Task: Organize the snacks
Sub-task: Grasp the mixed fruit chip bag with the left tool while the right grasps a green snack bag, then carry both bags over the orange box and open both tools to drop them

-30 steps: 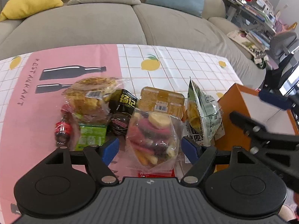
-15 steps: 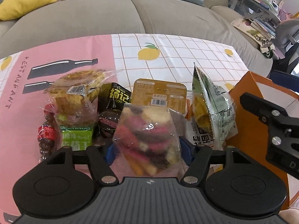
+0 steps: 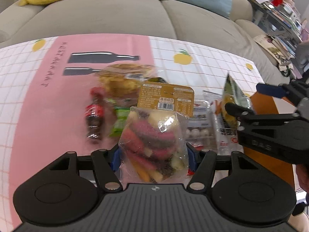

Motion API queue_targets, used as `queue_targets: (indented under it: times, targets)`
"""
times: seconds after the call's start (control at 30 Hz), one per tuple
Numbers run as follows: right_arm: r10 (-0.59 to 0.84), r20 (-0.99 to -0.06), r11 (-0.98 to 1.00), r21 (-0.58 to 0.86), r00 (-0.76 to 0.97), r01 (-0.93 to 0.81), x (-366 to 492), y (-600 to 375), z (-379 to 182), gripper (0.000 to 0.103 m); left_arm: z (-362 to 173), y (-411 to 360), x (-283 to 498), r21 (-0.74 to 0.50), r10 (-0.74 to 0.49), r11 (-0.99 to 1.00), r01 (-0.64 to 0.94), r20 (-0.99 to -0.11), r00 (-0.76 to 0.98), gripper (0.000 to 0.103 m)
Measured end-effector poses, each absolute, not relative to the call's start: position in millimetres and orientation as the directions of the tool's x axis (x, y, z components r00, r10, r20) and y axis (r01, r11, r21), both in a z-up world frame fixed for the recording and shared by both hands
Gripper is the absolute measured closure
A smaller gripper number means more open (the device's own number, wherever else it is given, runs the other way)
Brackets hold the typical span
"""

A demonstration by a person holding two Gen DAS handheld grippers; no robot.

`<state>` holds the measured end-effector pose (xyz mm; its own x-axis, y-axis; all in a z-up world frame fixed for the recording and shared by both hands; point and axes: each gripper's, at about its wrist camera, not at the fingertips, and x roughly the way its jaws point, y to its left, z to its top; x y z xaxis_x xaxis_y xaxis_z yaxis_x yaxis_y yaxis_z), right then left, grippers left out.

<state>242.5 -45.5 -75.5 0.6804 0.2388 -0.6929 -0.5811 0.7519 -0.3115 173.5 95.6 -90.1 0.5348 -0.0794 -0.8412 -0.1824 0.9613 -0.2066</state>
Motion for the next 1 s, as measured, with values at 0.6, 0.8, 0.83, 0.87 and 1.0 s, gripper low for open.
queue_targets:
  times: [0.6, 0.8, 0.83, 0.87, 1.0]
  targets:
    - [0.023, -0.743, 0.738, -0.439, 0.669, -0.512, 255, -22, -107, 0.069, -69, 99, 136, -0.24, -0.085, 0.948, -0.209, -0.824, 0.561, 0.031]
    - [0.083, -0.689, 0.759, -0.424, 0.72, -0.494, 226, -29, -81, 0.071, -56, 95, 120, -0.233, -0.075, 0.95, -0.208, -0.817, 0.572, 0.031]
    - [0.099, -0.672, 0.762, -0.423, 0.734, -0.49, 219, -31, -74, 0.072, -54, 94, 117, -0.233, -0.074, 0.95, -0.208, -0.816, 0.573, 0.031]
    - [0.114, -0.661, 0.765, -0.418, 0.742, -0.49, 212, -33, -69, 0.072, -52, 93, 114, -0.232, -0.073, 0.95, -0.209, -0.816, 0.574, 0.031]
    - [0.208, -0.628, 0.788, -0.346, 0.75, -0.509, 187, -47, -42, 0.072, -41, 87, 101, -0.231, -0.072, 0.951, -0.204, -0.812, 0.58, 0.031]
